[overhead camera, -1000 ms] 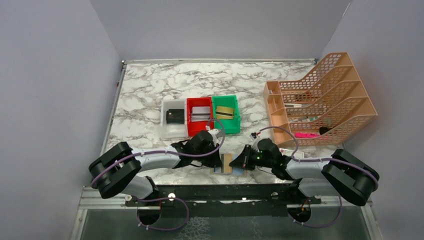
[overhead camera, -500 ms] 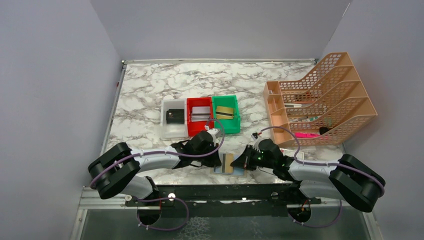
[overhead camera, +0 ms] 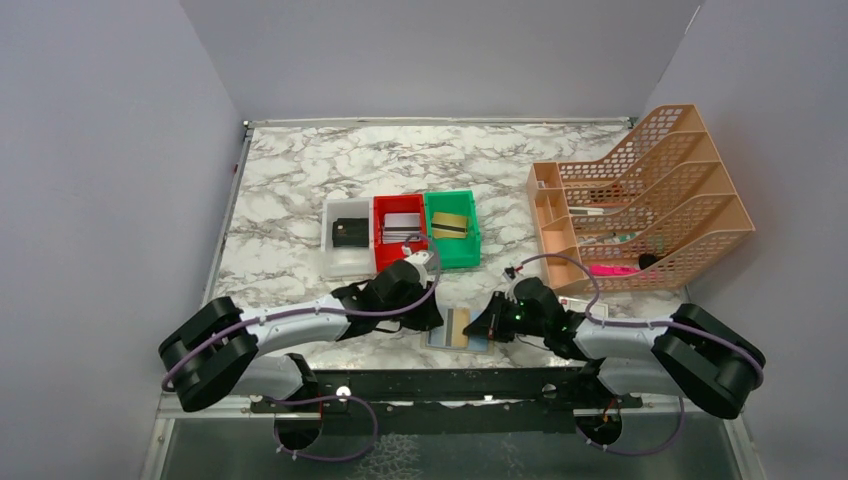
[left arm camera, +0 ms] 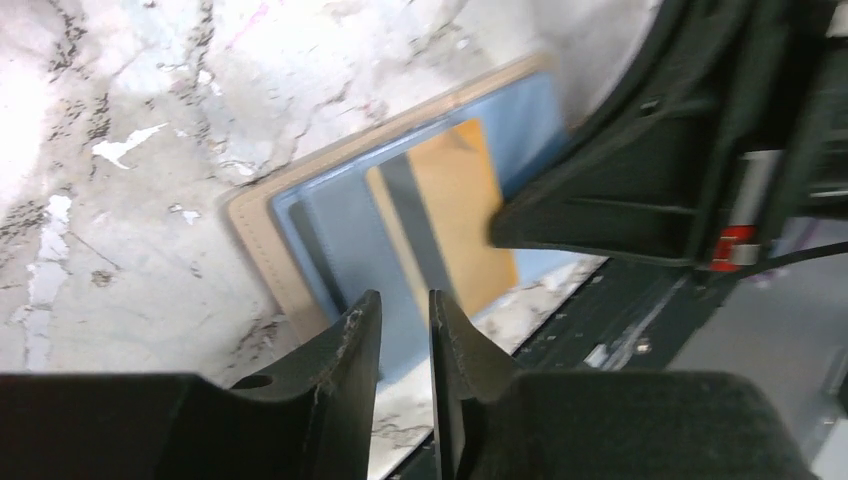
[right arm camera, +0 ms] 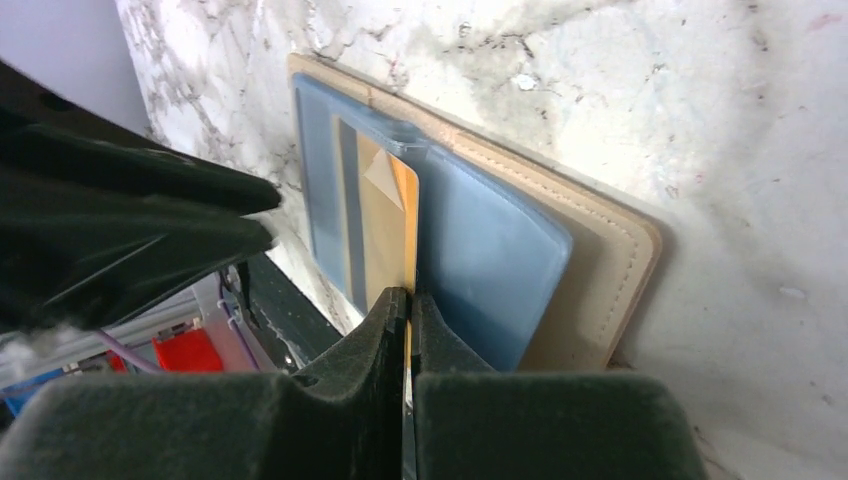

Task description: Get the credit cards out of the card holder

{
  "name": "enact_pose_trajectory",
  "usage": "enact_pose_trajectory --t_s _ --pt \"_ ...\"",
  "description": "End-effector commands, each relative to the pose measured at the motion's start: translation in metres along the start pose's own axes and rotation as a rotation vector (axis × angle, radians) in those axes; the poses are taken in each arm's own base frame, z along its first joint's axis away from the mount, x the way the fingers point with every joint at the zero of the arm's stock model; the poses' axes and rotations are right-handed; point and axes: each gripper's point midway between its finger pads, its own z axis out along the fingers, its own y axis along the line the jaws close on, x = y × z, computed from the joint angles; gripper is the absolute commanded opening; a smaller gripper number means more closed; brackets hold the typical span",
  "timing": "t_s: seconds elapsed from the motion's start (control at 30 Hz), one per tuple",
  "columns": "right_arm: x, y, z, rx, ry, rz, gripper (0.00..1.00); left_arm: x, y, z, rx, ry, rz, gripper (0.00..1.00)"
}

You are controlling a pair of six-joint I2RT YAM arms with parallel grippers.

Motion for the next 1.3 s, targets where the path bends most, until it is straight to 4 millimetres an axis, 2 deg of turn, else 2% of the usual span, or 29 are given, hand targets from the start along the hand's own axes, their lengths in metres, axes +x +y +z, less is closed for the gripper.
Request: enact_pose_trajectory --t_s 0.0,0.07,0.17,0.4,0.6,0.83,1.07,1.27 --pt "0.003 -0.007 0.008 0.028 0.023 -0.009 0.06 -0.027 -0.026 -0.014 0.088 -0.108 0.007 0.35" --pt "0.004 -0.005 0.011 0.015 0.037 -0.004 0.06 -0.035 -0.038 -0.017 0.134 -0.129 0.015 0.44" --pt "0.005 -0.005 0.016 0.018 0.048 -0.001 0.06 -0.035 -0.044 -0.014 0.162 -0.115 0.022 0.47" --pt "0.004 -0.007 0.017 0.029 0.043 -0.006 0.06 -0.004 -0.035 0.012 0.145 0.017 0.011 0.47" --pt "0.003 -0.011 0.015 0.05 0.034 -0.012 0.06 0.019 -0.012 0.026 0.048 0.086 -0.007 0.41" --pt "-0.005 -0.017 0.007 0.092 -0.013 -0.033 0.09 0.031 0.017 0.022 -0.08 0.098 -0.021 0.35" --pt "-0.008 -0.007 -0.001 0.043 -0.025 -0.036 0.1 0.037 0.024 0.024 -0.108 0.119 -0.028 0.32" --pt "-0.014 -0.014 -0.009 0.074 -0.072 -0.02 0.1 0.037 0.024 0.024 -0.111 0.121 -0.025 0.29"
